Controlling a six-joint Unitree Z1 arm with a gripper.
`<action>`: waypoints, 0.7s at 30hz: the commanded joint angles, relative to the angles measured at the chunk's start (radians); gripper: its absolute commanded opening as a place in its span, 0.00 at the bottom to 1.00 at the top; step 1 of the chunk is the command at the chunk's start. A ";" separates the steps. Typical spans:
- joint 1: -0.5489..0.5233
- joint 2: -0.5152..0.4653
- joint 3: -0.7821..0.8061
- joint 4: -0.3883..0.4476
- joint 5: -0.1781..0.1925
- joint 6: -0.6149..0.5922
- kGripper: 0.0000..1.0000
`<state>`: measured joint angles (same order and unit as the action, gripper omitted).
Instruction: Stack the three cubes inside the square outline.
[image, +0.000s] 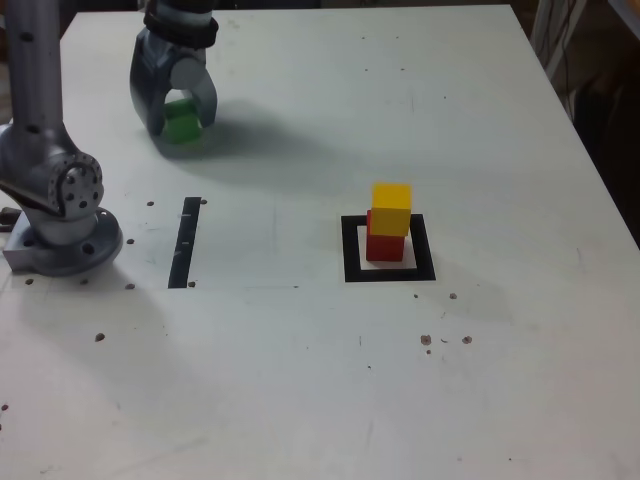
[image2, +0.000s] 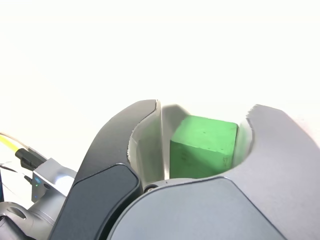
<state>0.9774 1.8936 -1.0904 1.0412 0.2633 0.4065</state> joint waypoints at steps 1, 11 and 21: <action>-0.006 -0.001 -0.013 -0.001 -0.002 0.010 0.32; -0.045 -0.046 -0.030 0.022 -0.025 0.055 0.24; -0.301 -0.094 -0.147 0.235 -0.091 -0.042 0.22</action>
<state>0.7323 1.8126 -1.2183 1.2305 0.1728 0.3754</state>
